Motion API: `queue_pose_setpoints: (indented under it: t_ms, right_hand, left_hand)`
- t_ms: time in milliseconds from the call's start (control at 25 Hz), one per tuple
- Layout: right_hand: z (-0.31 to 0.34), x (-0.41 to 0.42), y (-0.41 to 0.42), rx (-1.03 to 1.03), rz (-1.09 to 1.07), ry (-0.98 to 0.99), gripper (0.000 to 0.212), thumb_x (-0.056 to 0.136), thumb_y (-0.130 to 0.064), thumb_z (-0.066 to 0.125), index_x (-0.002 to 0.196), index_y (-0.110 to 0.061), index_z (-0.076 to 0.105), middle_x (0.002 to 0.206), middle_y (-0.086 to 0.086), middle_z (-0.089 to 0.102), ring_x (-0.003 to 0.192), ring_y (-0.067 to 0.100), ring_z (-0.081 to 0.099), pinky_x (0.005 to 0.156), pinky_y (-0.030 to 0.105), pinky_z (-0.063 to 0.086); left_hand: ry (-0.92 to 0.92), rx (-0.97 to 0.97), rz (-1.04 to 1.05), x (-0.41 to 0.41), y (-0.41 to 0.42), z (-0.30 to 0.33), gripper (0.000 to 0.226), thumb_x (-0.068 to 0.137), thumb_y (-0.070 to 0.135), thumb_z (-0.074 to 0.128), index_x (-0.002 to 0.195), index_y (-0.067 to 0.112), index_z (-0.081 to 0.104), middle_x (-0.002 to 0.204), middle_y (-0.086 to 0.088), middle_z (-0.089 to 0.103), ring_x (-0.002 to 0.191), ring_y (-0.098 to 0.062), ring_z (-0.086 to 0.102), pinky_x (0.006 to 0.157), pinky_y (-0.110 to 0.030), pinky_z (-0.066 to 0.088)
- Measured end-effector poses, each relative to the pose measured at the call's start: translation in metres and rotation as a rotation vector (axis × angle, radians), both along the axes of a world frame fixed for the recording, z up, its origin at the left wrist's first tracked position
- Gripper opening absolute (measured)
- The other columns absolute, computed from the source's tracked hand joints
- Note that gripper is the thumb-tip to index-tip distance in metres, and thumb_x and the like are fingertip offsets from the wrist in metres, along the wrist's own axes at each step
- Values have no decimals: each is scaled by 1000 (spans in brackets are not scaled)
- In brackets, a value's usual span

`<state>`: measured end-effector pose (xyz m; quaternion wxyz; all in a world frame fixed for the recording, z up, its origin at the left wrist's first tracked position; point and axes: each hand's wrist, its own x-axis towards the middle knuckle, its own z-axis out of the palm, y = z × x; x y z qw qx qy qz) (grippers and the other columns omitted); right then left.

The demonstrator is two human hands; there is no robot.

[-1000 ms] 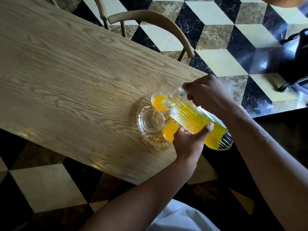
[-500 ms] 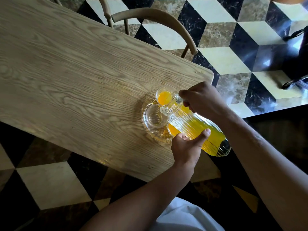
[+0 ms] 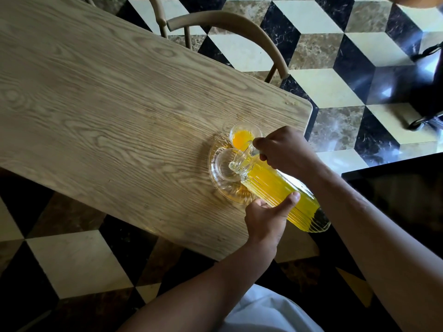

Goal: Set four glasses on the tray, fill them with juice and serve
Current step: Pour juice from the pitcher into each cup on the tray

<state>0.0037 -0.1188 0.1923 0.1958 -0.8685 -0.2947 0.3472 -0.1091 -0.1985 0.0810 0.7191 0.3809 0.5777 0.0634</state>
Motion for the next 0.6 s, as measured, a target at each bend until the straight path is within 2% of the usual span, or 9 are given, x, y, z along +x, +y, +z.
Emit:
queue_pose_setpoints:
  t_ms: [80,120,160,240,320,400,520,600]
  right_hand:
    - [-3,0,1,-13,14,-14,40,93,-26,59,73,7,70,39,-7,56,62,25,55,65,39,53]
    - [-6,0,1,-17,15,-24,40,93,-25,60,74,9,69,37,-8,55,61,26,54,63,41,52]
    - [-8,0,1,-20,5,-29,40,91,-25,61,74,9,69,36,-7,54,60,27,53,60,41,50]
    - [-12,1,2,-25,-26,-27,40,90,-27,62,75,9,69,43,-1,57,58,26,52,57,36,44]
    - [-14,2,2,-31,-23,-28,41,88,-29,62,76,9,70,59,17,65,58,26,52,58,34,43]
    - [-17,3,3,-46,-6,-38,41,88,-30,62,76,8,70,73,25,71,59,27,53,59,34,44]
    - [-19,3,4,-82,26,-47,41,89,-31,60,77,6,71,70,22,70,61,28,56,60,33,44]
    - [-20,3,4,-95,33,-58,41,88,-32,60,77,6,71,74,22,72,61,28,56,59,35,46]
  left_hand:
    - [-23,-24,31,0,-1,-2,78,64,54,95,88,-9,56,65,11,39,62,-7,36,52,-16,33]
    - [-27,-40,33,0,-1,2,83,65,54,95,94,-14,56,65,10,40,61,-6,36,51,-15,33]
    - [-26,-50,27,1,-3,0,77,65,54,95,87,-9,57,66,9,41,61,-6,36,49,-14,33]
    - [-9,-54,18,3,-3,5,62,65,53,94,67,13,46,65,8,41,59,-9,35,46,-12,31]
    - [-5,-49,23,4,-4,9,67,65,53,95,62,19,37,61,7,39,56,-12,32,43,-13,28]
    - [1,-66,32,6,-4,15,73,56,61,95,62,19,36,58,7,39,57,-14,35,46,-16,34]
    - [22,-66,90,8,-3,20,91,19,86,83,60,21,34,56,8,37,64,-18,41,63,-43,58]
    - [13,-68,107,9,-3,17,96,10,90,77,61,22,32,57,8,35,66,-18,42,65,-48,59]
